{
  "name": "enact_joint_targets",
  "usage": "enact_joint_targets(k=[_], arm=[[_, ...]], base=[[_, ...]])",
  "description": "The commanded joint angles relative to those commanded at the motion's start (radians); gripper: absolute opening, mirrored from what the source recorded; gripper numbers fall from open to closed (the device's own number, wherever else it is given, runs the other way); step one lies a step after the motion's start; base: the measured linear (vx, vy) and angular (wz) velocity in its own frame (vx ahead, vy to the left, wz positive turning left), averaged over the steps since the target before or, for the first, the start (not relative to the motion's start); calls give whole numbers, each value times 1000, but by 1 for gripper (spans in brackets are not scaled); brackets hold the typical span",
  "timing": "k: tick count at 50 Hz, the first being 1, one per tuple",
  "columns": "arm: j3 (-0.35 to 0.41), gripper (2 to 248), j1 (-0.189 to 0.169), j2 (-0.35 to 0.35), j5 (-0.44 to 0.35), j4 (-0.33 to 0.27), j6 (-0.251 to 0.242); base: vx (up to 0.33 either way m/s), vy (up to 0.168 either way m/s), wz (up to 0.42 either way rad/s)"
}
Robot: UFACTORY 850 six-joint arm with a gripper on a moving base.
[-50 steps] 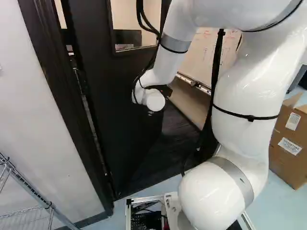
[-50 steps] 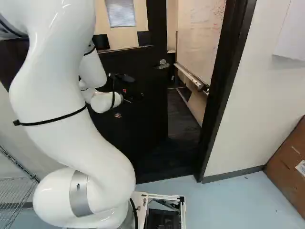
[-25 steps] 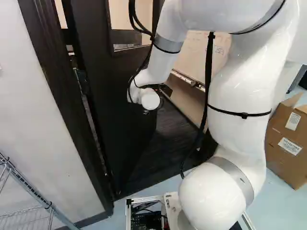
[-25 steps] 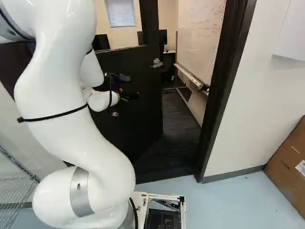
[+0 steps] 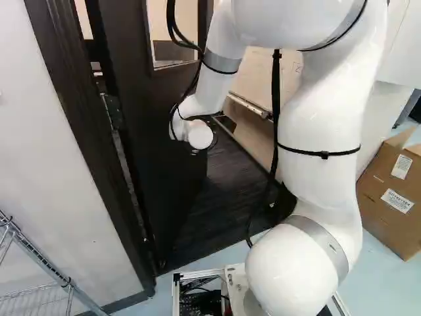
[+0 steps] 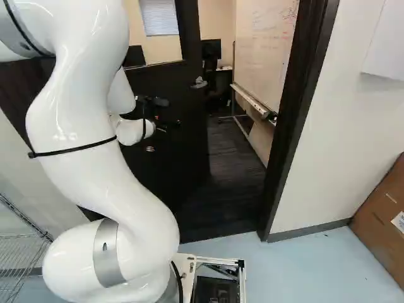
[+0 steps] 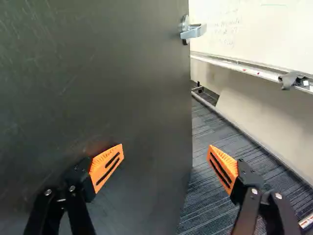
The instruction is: Open the door and move inside
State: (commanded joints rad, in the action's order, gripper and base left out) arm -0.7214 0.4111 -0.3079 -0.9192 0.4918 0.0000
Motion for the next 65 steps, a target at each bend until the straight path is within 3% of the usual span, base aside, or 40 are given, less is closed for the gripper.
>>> enact_joint_targets(k=[65], arm=[[-127, 247, 72, -102, 0, -78, 0]], base=[[0, 0, 0]])
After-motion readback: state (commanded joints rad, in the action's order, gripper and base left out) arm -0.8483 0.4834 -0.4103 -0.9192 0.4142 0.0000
